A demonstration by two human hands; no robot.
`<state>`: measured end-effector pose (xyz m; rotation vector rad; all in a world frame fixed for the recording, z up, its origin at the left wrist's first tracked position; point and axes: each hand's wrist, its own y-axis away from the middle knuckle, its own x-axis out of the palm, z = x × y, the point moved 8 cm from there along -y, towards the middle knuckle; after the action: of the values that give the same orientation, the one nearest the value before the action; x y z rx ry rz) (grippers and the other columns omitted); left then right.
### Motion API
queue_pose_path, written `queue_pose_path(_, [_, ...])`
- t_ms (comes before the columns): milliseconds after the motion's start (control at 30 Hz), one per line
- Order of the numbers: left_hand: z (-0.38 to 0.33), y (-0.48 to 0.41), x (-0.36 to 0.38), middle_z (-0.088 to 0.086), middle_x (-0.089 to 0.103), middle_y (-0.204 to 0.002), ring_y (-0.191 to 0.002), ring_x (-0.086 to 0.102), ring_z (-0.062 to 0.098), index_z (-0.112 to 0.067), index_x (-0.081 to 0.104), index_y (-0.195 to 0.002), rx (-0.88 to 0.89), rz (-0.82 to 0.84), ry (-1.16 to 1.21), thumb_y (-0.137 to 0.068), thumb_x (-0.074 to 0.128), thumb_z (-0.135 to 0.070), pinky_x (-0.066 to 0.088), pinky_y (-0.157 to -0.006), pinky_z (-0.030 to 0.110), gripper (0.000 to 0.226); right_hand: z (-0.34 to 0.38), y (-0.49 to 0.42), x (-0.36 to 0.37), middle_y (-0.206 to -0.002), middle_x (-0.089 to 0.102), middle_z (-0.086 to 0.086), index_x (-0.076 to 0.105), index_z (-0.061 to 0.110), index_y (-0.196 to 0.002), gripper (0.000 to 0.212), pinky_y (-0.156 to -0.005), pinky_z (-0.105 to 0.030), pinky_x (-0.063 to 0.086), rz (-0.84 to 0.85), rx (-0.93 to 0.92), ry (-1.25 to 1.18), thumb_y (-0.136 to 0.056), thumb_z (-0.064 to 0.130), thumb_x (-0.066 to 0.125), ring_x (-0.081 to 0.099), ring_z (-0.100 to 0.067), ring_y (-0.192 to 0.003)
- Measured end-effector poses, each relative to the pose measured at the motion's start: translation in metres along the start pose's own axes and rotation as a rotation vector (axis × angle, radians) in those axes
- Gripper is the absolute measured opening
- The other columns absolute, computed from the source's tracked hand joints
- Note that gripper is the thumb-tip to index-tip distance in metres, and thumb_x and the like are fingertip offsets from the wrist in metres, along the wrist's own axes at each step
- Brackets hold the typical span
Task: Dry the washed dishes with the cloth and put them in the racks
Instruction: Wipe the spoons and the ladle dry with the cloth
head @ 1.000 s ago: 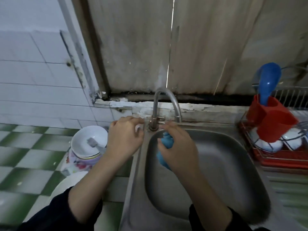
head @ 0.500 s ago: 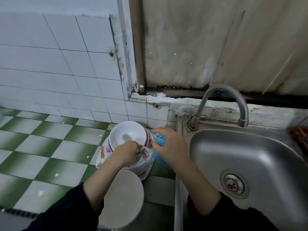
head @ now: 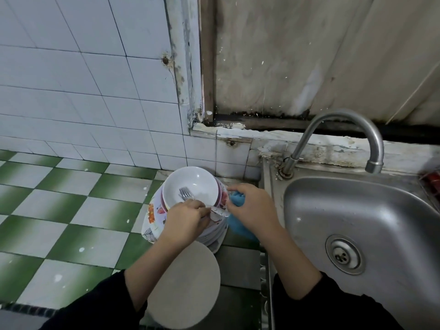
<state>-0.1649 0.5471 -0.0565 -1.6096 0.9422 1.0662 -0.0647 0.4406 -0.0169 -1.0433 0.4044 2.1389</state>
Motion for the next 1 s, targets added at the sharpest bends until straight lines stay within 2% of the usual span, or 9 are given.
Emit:
queue_pose_path(200, [0.009,0.015,-0.019,-0.006,0.07,-0.073,-0.063,0.067,0.015,-0.019,0.076,-0.068,-0.026,-0.071,0.091,-0.05,0.093,-0.008,0.046,-0.042,0.02,0.028,0.007,0.007,0.019,-0.119,0.065,0.008,0.068,0.03,-0.119,0.037,-0.094,-0.031,0.049,0.106,-0.046,-0.072,-0.083,0.028,0.074,0.057,-0.009,-0.107])
queue_pose_path(367, [0.013,0.02,-0.046,-0.003,0.065,-0.072,-0.055,0.063,0.016,-0.017,0.075,-0.07,-0.029,-0.229,0.097,-0.069,0.073,-0.017,0.048,-0.041,0.02,0.002,0.021,0.017,0.028,-0.125,0.064,0.008,0.063,0.031,-0.127,0.044,-0.094,-0.027,0.048,0.194,-0.177,-0.023,-0.084,0.027,0.072,0.056,-0.008,-0.111])
queue_pose_path(400, [0.013,0.021,-0.052,-0.002,0.064,-0.071,-0.053,0.062,0.015,-0.017,0.075,-0.069,-0.038,-0.272,0.101,-0.072,0.069,-0.022,0.048,-0.041,0.019,0.008,0.027,0.019,0.029,-0.123,0.065,0.009,0.064,0.032,-0.126,0.043,-0.092,-0.027,0.049,0.192,-0.221,-0.024,-0.084,0.026,0.072,0.056,-0.007,-0.109])
queue_pose_path(600, [0.003,0.03,-0.07,-0.005,0.06,-0.066,-0.051,0.056,0.011,-0.018,0.072,-0.068,-0.075,-0.349,0.135,-0.077,0.065,-0.031,0.04,-0.045,0.016,0.018,0.06,0.032,0.012,-0.1,0.07,0.002,0.077,0.015,-0.096,0.017,-0.079,-0.032,0.054,-0.098,-0.44,-0.128,-0.083,0.026,0.075,0.063,-0.012,-0.09])
queue_pose_path(667, [0.016,0.035,-0.07,-0.007,0.06,-0.068,-0.055,0.058,0.011,-0.019,0.073,-0.081,-0.302,-0.3,0.323,-0.079,0.075,-0.019,0.049,-0.052,0.023,0.003,0.068,0.04,0.0,-0.098,0.071,-0.001,0.078,0.015,-0.09,0.02,-0.076,-0.03,0.054,-0.207,-0.528,-0.12,-0.083,0.031,0.07,0.064,-0.015,-0.088])
queue_pose_path(733, [0.034,0.047,-0.054,-0.007,0.063,-0.071,-0.062,0.062,0.01,-0.02,0.068,-0.096,-0.63,-0.182,0.594,-0.084,0.074,-0.013,0.054,-0.064,0.028,0.015,0.073,0.049,-0.01,-0.101,0.071,-0.003,0.078,0.016,-0.089,0.026,-0.074,-0.032,0.057,-0.283,-0.623,-0.123,-0.084,0.036,0.063,0.065,-0.018,-0.09])
queue_pose_path(800, [0.038,0.057,-0.042,0.005,0.071,-0.077,-0.069,0.069,0.022,-0.011,0.063,-0.101,-0.849,-0.096,0.872,-0.093,0.064,-0.016,0.058,-0.072,0.037,0.01,0.076,0.056,-0.013,-0.102,0.069,-0.004,0.078,0.015,-0.087,0.022,-0.07,-0.034,0.058,-0.307,-0.739,-0.107,-0.084,0.032,0.064,0.065,-0.02,-0.092])
queue_pose_path(900, [0.02,0.064,-0.031,0.017,0.074,-0.082,-0.072,0.072,0.03,-0.001,0.063,-0.103,-1.045,0.069,1.335,-0.101,0.05,-0.028,0.06,-0.073,0.04,0.03,0.078,0.071,-0.01,-0.101,0.067,-0.003,0.076,0.016,-0.084,0.016,-0.068,-0.029,0.056,-0.343,-0.901,-0.028,-0.082,0.027,0.066,0.061,-0.016,-0.093])
queue_pose_path(1000, [0.01,0.061,-0.034,0.017,0.073,-0.084,-0.067,0.071,0.024,0.005,0.065,-0.109,-1.054,0.086,1.561,-0.094,0.061,-0.016,0.06,-0.071,0.038,0.027,0.08,0.086,-0.007,-0.1,0.069,-0.003,0.076,0.018,-0.086,0.018,-0.071,-0.025,0.053,-0.368,-0.966,0.001,-0.089,0.032,0.065,0.062,-0.017,-0.091])
